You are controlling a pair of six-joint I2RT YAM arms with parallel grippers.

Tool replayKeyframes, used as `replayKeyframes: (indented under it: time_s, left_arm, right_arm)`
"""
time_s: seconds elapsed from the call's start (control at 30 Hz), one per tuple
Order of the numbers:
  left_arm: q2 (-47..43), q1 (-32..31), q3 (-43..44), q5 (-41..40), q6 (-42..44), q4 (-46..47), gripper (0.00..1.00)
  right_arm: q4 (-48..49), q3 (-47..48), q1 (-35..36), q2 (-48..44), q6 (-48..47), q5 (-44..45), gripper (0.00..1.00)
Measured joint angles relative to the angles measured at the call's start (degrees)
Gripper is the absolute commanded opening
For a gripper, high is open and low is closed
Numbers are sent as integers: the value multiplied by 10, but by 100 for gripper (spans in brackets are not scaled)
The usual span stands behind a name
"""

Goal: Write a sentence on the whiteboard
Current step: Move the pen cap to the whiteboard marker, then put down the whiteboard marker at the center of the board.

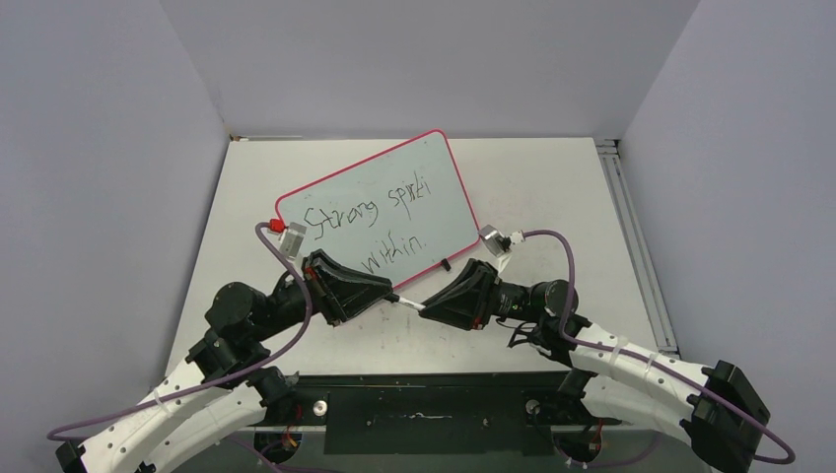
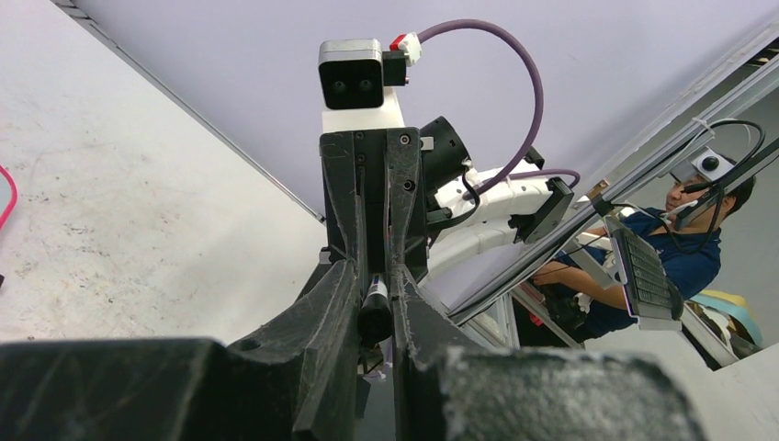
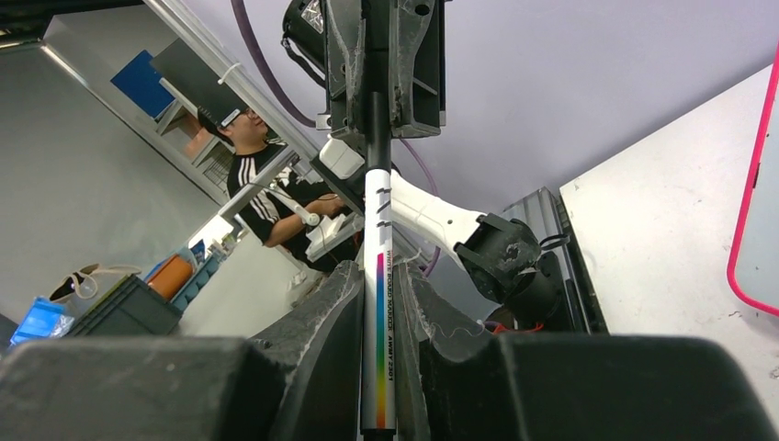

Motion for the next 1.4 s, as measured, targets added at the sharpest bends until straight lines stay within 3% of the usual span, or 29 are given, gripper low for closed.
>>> replayKeyframes:
  time_s: [0.2, 0.27, 0.33, 0.37, 0.47, 0.6, 0.8, 1.0, 1.17, 1.27, 1.4]
  left_arm:
    - [0, 0, -5, -1, 6, 10, 2]
    - [-2, 0, -4, -4, 13, 3, 28]
    - [-3, 0, 2, -10, 28, -20, 66]
    - [-1, -1, 8, -6, 40, -43, 79]
    - [17, -11, 38, -4, 82, -145, 96]
    - [46, -11, 116, -46, 145, -257, 96]
    - [70, -7, 209, -146, 233, -339, 96]
    - [117, 71, 219, -186, 281, -372, 96]
    - [126, 202, 185, -167, 291, -373, 96]
    - [112, 290, 162, -154, 292, -373, 96]
    - [86, 351, 143, -179, 294, -377, 96]
  right_arm:
    - [4, 0, 2, 2, -9, 2, 5]
    - [-2, 0, 2, 1, -14, 6, 5]
    - [-22, 0, 3, -6, -25, 16, 5]
    - [-41, 1, 5, -12, -37, 39, 5]
    - [-127, 7, 9, -51, -75, 93, 5]
    - [-342, 63, 9, -139, -155, 216, 5]
    - [-631, 174, 9, -191, -228, 489, 6]
    - [-767, 158, 8, -163, -255, 650, 7]
    - [-771, 92, -23, -125, -271, 670, 7]
    - [-755, 48, -92, -99, -282, 625, 7]
    - [-731, 9, -200, -88, -296, 555, 9]
